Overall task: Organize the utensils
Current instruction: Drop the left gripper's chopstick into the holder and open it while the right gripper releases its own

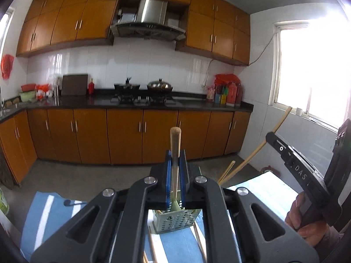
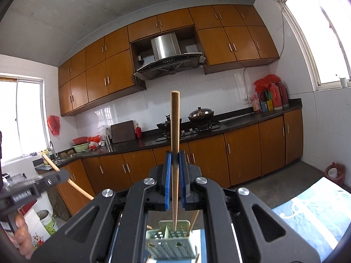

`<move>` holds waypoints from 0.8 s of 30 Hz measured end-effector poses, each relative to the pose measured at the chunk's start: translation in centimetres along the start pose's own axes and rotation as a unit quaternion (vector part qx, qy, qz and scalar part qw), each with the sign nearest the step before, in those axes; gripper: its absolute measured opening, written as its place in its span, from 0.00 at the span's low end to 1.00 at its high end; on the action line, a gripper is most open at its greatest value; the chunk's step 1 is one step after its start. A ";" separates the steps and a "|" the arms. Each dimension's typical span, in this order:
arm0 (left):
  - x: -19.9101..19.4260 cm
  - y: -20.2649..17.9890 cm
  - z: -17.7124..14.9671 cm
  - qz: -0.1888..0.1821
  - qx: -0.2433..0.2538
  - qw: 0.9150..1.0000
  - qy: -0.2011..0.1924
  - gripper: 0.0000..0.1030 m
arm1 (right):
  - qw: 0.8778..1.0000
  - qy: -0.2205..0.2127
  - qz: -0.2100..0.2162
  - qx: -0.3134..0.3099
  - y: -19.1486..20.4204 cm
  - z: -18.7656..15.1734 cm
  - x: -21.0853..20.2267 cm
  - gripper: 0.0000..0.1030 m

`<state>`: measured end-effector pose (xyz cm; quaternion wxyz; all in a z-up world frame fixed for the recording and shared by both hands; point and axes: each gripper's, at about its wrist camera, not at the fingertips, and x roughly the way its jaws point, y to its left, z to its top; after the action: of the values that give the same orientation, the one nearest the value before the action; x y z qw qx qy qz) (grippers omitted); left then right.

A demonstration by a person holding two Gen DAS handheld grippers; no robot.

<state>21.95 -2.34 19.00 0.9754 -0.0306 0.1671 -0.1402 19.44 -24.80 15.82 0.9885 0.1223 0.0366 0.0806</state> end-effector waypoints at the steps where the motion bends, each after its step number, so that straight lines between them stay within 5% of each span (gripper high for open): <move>1: 0.7 0.2 -0.3 0.001 -0.004 1.000 0.005 0.07 | 1.000 0.005 0.000 0.000 0.0 -0.4 0.8 0.07; 16: 7.6 2.4 -3.7 0.014 -0.010 0.998 0.056 0.08 | 0.995 0.101 -0.011 0.004 -0.3 -5.2 5.2 0.08; 19: 7.7 3.1 -4.0 0.013 -0.023 0.998 0.062 0.14 | 0.994 0.105 -0.013 0.007 -0.6 -5.2 4.9 0.08; 24: 6.8 3.8 -3.9 0.023 -0.031 0.998 0.059 0.18 | 0.995 0.095 -0.019 0.006 -0.8 -4.6 3.5 0.21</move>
<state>27.80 -0.73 12.71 0.9655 -0.0485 0.2289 -0.1142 22.63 -23.90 11.00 0.9812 0.1193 0.1327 0.0733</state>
